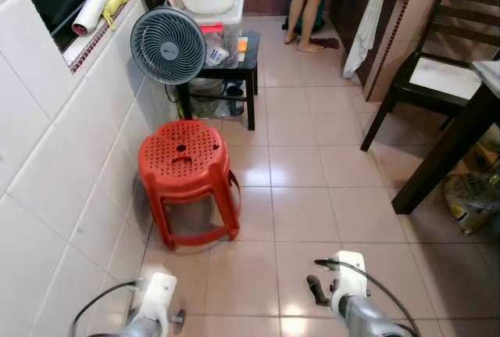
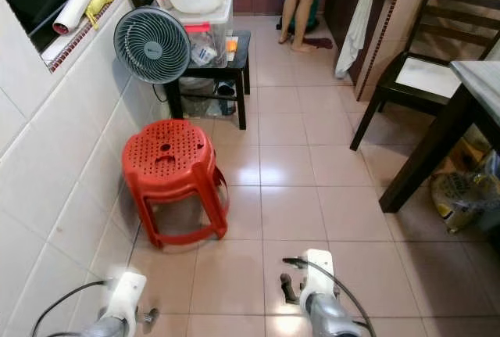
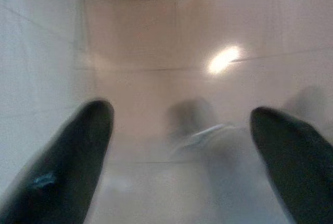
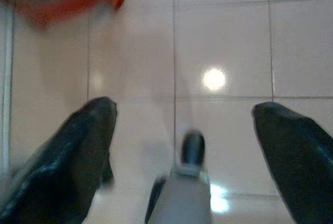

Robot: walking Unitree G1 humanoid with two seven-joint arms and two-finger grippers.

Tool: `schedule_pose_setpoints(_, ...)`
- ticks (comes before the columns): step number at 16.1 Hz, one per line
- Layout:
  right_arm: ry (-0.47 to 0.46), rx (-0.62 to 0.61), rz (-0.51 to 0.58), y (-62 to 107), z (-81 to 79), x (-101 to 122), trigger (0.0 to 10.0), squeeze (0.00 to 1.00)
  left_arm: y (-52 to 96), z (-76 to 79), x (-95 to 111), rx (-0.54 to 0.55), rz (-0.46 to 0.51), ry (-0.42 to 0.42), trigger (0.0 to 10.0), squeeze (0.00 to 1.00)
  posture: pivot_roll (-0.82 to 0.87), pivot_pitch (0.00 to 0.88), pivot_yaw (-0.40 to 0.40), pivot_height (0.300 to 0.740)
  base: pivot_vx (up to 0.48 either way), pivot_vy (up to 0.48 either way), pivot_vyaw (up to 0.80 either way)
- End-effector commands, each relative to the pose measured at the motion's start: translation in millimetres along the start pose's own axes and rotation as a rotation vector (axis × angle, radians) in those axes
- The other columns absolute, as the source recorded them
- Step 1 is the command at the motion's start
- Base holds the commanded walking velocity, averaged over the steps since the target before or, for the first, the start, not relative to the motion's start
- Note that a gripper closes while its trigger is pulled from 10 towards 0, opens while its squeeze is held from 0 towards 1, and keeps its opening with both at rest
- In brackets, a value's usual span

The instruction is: Setting the table

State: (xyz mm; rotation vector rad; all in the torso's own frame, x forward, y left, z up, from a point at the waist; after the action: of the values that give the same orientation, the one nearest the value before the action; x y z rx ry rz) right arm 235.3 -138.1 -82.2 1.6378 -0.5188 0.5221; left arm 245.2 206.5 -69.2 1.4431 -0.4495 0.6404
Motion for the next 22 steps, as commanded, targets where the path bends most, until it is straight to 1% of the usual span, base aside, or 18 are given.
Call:
schedule_pose_setpoints(1, 0.157, 0.043, -0.026, -1.8, -13.4, 2, 10.0, 0.00, 1.8, -9.3, 57, -0.017, 0.159, -0.019, 10.0, 0.00, -0.02, 0.000, -0.054, 0.740, 0.000, 0.000, 0.00)
schedule_pose_setpoints(2, 0.244, 0.054, -0.029, -1.8, -14.5, 2, 10.0, 0.00, 3.2, -16.0, 57, 0.000, 0.149, -0.088, 10.0, 0.00, -0.02, 0.000, -0.058, 0.740, 0.000, 0.000, 0.00)
schedule_pose_setpoints(4, 0.259, 0.049, -0.023, -1.9, -14.0, 3, 10.0, 0.00, 3.1, -15.2, 57, -0.002, 0.154, -0.075, 10.0, 0.00, -0.02, 0.000, -0.060, 0.740, 0.000, 0.000, 0.00)
schedule_pose_setpoints(6, 0.307, 0.028, 0.015, -2.2, -13.1, 10, 10.0, 0.00, 3.2, -13.0, 59, -0.029, 0.162, -0.069, 10.0, 0.00, -0.02, 0.000, -0.062, 0.740, 0.000, 0.000, 0.00)
schedule_pose_setpoints(7, 0.293, 0.030, 0.027, -2.4, -12.5, 15, 10.0, 0.00, 3.7, -12.3, 62, -0.049, 0.169, -0.079, 10.0, 0.00, -0.03, 0.000, -0.060, 0.740, 0.000, 0.000, 0.00)
schedule_pose_setpoints(9, 0.186, 0.037, 0.167, -0.9, -4.4, 50, 10.0, 0.00, 6.4, -5.7, 70, -0.126, 0.240, -0.165, 10.0, 0.00, -0.04, 0.000, -0.047, 0.740, 0.000, 0.000, 0.00)
schedule_pose_setpoints(10, 0.178, 0.038, 0.194, -0.2, -2.6, 58, 10.0, 0.00, 7.1, -3.4, 72, -0.147, 0.263, -0.157, 10.0, 0.00, -0.05, 0.000, -0.045, 0.740, 0.000, 0.000, 0.00)
schedule_pose_setpoints(11, 0.141, 0.050, 0.269, 2.8, 2.9, 79, 10.0, 0.00, 9.4, 4.1, 77, -0.212, 0.325, -0.159, 10.0, 0.00, -0.06, 0.000, -0.036, 0.740, 0.000, 0.000, 0.00)
schedule_pose_setpoints(12, 0.131, 0.054, 0.341, 7.8, 12.1, 97, 10.0, 0.00, 11.5, 11.5, 83, -0.243, 0.384, -0.192, 10.0, 0.00, -0.07, 0.000, -0.021, 0.740, 0.000, 0.000, 0.00)
schedule_pose_setpoints(13, 0.137, 0.046, 0.424, 13.5, 18.5, 107, 10.0, 0.00, 11.4, 15.8, 85, -0.229, 0.404, -0.229, 10.0, 0.00, -0.09, 0.000, -0.005, 0.740, 0.000, 0.000, 0.00)
schedule_pose_setpoints(14, 0.135, 0.051, 0.483, 18.9, 22.4, 112, 10.0, 0.00, 11.4, 18.6, 87, -0.204, 0.420, -0.275, 10.0, 0.00, -0.11, 0.000, 0.008, 0.740, 0.000, 0.000, 0.00)
schedule_pose_setpoints(15, 0.125, 0.090, 0.508, 23.9, 24.2, 114, 10.0, 0.00, 10.6, 22.4, 87, -0.202, 0.423, -0.267, 10.0, 0.00, -0.12, 0.000, 0.015, 0.740, 0.000, 0.000, 0.00)
schedule_pose_setpoints(16, 0.156, 0.116, 0.563, 32.6, 22.1, 119, 10.0, 0.00, 10.2, 26.1, 90, -0.218, 0.422, -0.265, 10.0, 0.00, -0.13, 0.015, 0.011, 0.740, 0.000, 0.000, 0.00)
schedule_pose_setpoints(18, 0.197, 0.105, 0.601, 41.4, 19.7, 122, 10.0, 0.00, 10.6, 27.9, 94, -0.239, 0.423, -0.290, 10.0, 0.00, -0.12, 0.008, 0.005, 0.740, 0.000, 0.000, 0.00)
schedule_pose_setpoints(19, 0.202, 0.130, 0.662, 55.2, 16.3, 123, 10.0, 0.00, 34.0, 31.0, 72, -0.270, 0.496, -0.316, 10.0, 0.00, -0.08, 0.000, -0.011, 0.740, 0.000, 0.000, 0.00)
schedule_pose_setpoints(20, 0.204, 0.140, 0.684, 59.9, 14.6, 123, 10.0, 0.00, 48.7, 30.3, 67, -0.273, 0.540, -0.325, 10.0, 0.00, -0.07, 0.000, -0.019, 0.740, 0.000, 0.000, 0.00)
schedule_pose_setpoints(21, 0.186, 0.143, 0.691, 62.2, 13.6, 115, 10.0, 0.00, 61.7, 26.5, 63, -0.273, 0.591, -0.356, 10.0, 0.00, -0.05, 0.000, -0.024, 0.740, 0.000, 0.000, 0.00)
schedule_pose_setpoints(22, 0.121, 0.112, 0.659, 61.5, 16.7, 108, 10.0, 0.00, 64.8, 15.9, 65, -0.222, 0.599, -0.309, 10.0, 0.00, -0.03, 0.000, -0.036, 0.740, 0.000, 0.000, 0.00)
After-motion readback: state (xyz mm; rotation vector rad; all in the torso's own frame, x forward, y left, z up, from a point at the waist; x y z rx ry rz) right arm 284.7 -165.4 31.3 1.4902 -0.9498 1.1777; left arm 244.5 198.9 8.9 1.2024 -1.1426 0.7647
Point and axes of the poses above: a point about 5 cm out from each wrist's last joint towards the gripper, its own y axis pointing back from the gripper into the wrist, its own x axis along the axis of the wrist's last joint, z = x × y, the point moved 2 cm from there along -y, pointing out of the wrist towards the gripper, and after that the axes turned 1 degree about y, right-handed, at the moved point
